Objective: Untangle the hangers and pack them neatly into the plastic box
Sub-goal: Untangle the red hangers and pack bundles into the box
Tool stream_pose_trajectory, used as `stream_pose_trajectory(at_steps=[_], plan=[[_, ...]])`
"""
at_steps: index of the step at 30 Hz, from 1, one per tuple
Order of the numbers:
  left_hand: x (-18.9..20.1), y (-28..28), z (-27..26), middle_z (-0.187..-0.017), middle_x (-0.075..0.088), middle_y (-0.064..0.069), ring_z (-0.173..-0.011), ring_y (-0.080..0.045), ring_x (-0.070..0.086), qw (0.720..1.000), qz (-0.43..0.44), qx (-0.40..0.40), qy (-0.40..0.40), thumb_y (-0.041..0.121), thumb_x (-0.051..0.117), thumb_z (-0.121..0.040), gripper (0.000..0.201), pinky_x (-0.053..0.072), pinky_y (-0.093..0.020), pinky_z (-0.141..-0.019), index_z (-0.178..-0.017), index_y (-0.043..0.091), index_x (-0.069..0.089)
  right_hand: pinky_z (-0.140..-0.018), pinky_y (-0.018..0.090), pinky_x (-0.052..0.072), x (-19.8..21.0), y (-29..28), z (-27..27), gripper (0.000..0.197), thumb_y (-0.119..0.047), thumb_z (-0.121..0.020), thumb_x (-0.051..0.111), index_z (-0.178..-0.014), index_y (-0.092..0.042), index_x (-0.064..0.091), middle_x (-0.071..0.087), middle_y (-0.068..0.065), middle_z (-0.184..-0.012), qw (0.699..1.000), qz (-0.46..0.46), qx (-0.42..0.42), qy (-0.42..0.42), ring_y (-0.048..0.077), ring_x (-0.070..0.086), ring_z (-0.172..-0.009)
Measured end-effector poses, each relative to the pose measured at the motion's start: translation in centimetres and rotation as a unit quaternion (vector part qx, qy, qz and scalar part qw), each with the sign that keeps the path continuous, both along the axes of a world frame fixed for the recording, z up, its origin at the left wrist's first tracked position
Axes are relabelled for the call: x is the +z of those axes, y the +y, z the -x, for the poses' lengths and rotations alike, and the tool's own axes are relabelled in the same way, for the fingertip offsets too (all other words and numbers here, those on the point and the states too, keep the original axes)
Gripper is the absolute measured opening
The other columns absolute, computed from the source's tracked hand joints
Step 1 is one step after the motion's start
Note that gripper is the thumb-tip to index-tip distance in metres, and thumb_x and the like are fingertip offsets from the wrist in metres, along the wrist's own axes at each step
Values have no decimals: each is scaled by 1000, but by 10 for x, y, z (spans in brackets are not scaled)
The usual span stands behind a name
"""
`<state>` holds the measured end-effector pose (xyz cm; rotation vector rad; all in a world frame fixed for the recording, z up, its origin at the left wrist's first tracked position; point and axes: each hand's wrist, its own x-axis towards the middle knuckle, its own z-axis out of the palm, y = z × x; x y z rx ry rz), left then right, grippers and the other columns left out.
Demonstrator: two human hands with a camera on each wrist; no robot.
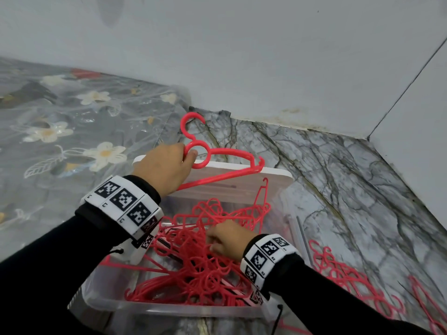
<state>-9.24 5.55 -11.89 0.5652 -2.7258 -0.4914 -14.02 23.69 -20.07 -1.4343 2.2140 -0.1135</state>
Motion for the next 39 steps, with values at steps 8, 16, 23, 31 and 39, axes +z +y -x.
stream_pose_trajectory(at_steps=[8, 16, 23, 31, 39], plan=[[6, -6, -1, -65, 48, 0, -58, -14, 44, 997, -65, 7, 34, 46, 37, -98, 41, 25, -30, -51, -67, 18, 41, -64, 19, 31, 72, 10, 19, 14, -13, -91, 58, -96, -7, 70, 64, -4, -76, 972, 222, -78, -23, 5, 50, -69], [12, 8, 2, -65, 50, -1, -61, -18, 45, 992, -80, -33, 93, 35, 36, -101, 39, 23, -34, -58, -70, 15, 43, -59, 8, 31, 92, 30, 27, 13, -19, -90, 61, -93, -15, 73, 49, -23, -64, 959, 262, -104, 30, -9, 48, -61], [14, 9, 4, -65, 50, 2, -61, -14, 45, 986, -82, -65, 132, 36, 34, -101, 36, 20, -30, -58, -79, 10, 47, -68, 21, 33, 80, 28, 19, 19, -20, -94, 54, -101, -15, 71, 70, 1, -95, 985, 154, -58, 61, 15, 60, -86], [5, 15, -5, -63, 48, 2, -60, -15, 48, 988, -16, -156, -15, 75, 22, -84, 59, 35, -36, -58, -71, 21, 42, -68, 24, 37, 104, 30, 26, 11, -21, -89, 60, -92, -20, 70, 57, -9, -80, 939, 321, -80, 93, 5, 46, -72], [2, 25, -6, -65, 43, 13, -61, -9, 48, 964, 153, -210, -56, 82, 22, -76, 53, 27, -26, -50, -71, 30, 35, -68, 16, 37, 106, 30, 28, 9, -14, -87, 64, -93, -16, 70, 63, -6, -83, 888, 437, -116, 76, 5, 50, -70]])
